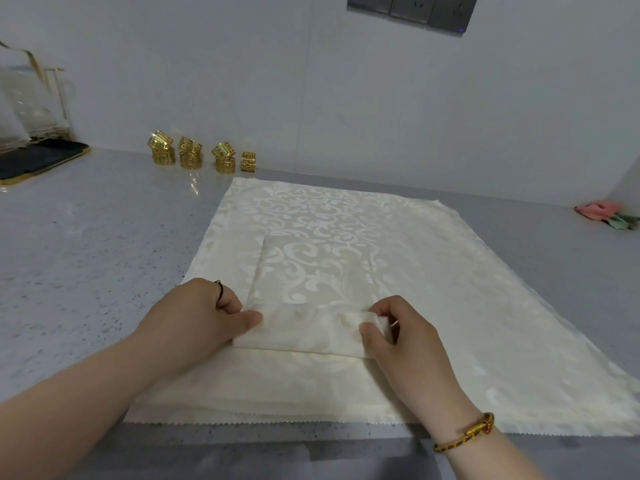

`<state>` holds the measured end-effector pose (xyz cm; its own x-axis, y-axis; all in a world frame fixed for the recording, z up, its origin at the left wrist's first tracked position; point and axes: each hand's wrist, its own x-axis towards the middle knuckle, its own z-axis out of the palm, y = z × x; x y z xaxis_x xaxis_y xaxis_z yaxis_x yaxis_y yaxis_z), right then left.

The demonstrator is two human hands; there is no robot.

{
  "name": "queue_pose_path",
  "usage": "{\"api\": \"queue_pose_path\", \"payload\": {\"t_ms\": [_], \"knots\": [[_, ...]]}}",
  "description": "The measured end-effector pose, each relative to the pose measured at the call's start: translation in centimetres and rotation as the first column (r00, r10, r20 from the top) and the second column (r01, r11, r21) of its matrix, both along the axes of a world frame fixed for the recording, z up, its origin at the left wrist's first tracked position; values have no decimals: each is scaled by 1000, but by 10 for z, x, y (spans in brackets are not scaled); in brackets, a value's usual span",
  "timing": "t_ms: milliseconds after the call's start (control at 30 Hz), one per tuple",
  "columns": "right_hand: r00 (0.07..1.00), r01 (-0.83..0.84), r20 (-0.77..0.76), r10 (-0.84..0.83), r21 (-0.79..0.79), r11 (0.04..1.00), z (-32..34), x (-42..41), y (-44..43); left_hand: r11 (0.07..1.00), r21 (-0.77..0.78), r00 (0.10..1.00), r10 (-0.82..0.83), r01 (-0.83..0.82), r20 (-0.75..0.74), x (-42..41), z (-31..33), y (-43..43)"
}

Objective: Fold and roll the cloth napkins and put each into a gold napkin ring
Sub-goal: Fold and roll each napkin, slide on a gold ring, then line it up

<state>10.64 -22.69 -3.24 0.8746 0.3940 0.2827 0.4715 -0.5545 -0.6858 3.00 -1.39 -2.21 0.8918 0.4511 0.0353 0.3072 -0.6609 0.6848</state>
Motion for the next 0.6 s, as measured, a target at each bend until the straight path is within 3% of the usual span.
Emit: {"api": "queue_pose_path", "payload": {"t_ms": [300, 400, 500, 600], "knots": [[991, 0, 133, 28, -203, 979, -2, 6, 6, 972, 230, 997, -26, 43, -79, 4, 3, -5], [914, 127, 406, 3, -293, 948, -4, 9, 6, 950, 308, 998, -61, 52, 18, 0, 3, -6], [810, 156, 585, 35, -273, 949, -9, 13, 3, 798, 586, 936, -299, 138, 187, 2, -3, -4], [743, 57, 639, 199, -356, 933, -7, 14, 0, 544, 815, 814, -555, 198, 173, 6, -10, 2]]}}
